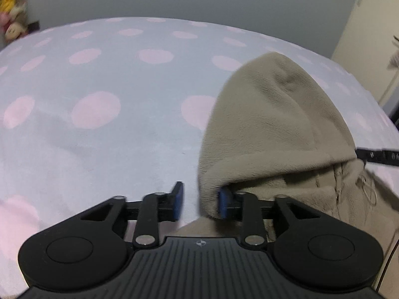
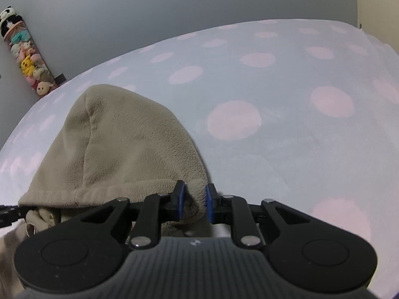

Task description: Fold clothes

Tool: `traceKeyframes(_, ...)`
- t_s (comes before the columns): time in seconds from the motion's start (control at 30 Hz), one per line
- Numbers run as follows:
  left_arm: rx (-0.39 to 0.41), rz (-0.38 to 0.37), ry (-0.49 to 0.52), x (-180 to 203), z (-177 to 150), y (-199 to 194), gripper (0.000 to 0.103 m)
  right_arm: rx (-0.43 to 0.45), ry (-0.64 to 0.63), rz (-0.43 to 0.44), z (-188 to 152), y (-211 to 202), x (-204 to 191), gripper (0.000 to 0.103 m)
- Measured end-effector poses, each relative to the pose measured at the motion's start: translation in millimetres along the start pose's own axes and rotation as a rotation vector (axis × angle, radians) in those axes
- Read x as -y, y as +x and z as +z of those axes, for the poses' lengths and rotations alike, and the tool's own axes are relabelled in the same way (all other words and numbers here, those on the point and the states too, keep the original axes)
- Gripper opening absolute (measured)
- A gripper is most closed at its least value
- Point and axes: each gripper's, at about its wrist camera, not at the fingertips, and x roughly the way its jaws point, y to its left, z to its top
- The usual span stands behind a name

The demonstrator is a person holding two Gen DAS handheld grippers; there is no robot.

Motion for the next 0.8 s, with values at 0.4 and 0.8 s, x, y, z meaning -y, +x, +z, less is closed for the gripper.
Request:
traceKeyframes(0.4,0.016,-0.031,-0.137,-17.5,-23.4,-56.2,0.050,-0.007,0.197,0.092,-35.0,-92.9,50.9,0.046)
traceKeyframes(0.8,0.068,-0.028,0.000,16.1,-107.1,-240.3,0.054,-0.043,0.213,0.209,-121.8,-244.2,35.8,0.052)
